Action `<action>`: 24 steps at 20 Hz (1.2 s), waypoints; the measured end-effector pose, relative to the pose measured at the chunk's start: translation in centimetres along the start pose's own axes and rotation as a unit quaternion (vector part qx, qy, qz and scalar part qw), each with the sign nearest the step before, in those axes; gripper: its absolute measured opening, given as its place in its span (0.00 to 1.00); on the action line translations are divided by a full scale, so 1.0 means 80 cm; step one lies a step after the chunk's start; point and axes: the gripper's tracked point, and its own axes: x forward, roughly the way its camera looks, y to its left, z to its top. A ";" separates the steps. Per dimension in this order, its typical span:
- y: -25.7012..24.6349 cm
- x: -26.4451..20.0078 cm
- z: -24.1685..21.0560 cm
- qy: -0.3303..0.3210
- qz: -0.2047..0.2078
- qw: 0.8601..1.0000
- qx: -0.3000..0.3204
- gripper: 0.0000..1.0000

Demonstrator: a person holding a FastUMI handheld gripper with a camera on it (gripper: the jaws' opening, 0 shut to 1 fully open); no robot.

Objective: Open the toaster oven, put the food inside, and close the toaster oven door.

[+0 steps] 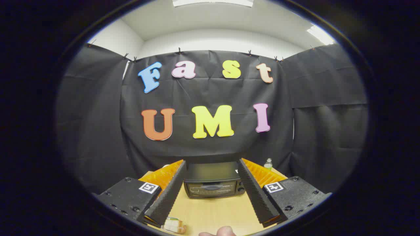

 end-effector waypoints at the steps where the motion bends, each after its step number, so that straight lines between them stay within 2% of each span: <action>1: -0.002 0.000 0.001 -0.001 -0.001 1.000 -0.001 1.00; 24: -0.023 0.009 0.008 0.003 -0.005 1.000 -0.014 1.00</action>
